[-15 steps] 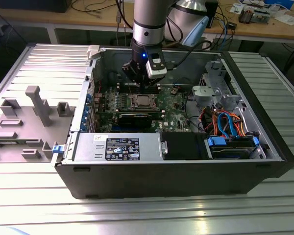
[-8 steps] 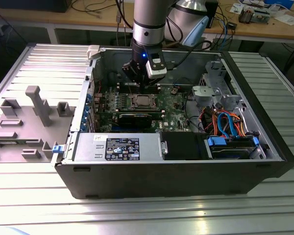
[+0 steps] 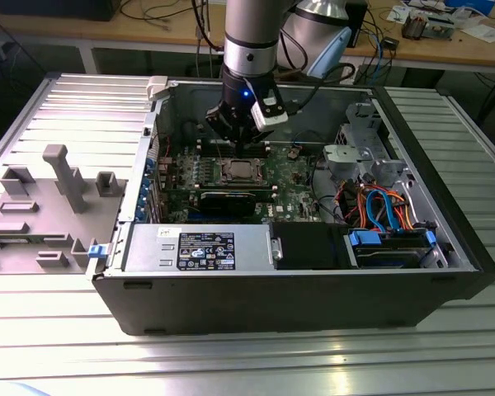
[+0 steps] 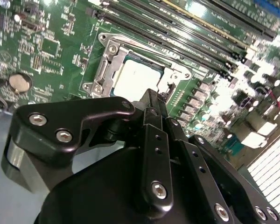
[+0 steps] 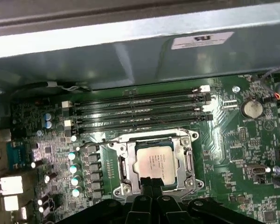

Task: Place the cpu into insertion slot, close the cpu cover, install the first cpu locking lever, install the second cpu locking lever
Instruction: 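Install the first cpu locking lever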

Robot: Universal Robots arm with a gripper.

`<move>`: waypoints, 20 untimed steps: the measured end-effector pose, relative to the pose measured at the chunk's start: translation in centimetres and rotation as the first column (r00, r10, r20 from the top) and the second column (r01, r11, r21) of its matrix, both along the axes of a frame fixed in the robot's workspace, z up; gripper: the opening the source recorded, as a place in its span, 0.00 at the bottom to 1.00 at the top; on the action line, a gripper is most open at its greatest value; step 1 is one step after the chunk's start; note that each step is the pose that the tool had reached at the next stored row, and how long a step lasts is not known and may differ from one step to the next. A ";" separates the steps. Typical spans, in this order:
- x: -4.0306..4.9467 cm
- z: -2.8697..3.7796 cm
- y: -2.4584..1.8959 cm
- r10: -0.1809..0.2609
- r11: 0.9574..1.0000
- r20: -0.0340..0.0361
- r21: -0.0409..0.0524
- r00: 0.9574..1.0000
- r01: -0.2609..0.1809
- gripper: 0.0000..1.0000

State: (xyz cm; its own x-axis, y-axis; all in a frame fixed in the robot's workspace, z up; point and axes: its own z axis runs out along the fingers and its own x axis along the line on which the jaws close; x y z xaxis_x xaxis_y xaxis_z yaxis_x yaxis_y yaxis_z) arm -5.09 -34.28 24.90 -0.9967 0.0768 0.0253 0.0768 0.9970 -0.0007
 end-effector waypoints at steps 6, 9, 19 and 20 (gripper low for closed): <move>-0.21 -0.01 0.01 0.033 0.999 0.000 0.000 0.999 -0.033 0.11; -0.63 0.00 0.00 0.050 0.999 0.000 0.000 0.999 -0.050 0.11; -1.66 -0.16 0.00 0.187 0.982 0.017 -0.001 0.982 -0.187 0.11; -1.80 -0.01 0.00 0.186 0.982 0.021 0.003 0.982 -0.186 0.11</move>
State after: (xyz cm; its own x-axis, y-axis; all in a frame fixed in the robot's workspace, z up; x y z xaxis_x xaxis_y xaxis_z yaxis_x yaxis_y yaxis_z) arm -6.90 -34.28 24.88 -0.9939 -0.1104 0.0048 -0.1104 0.9939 0.0040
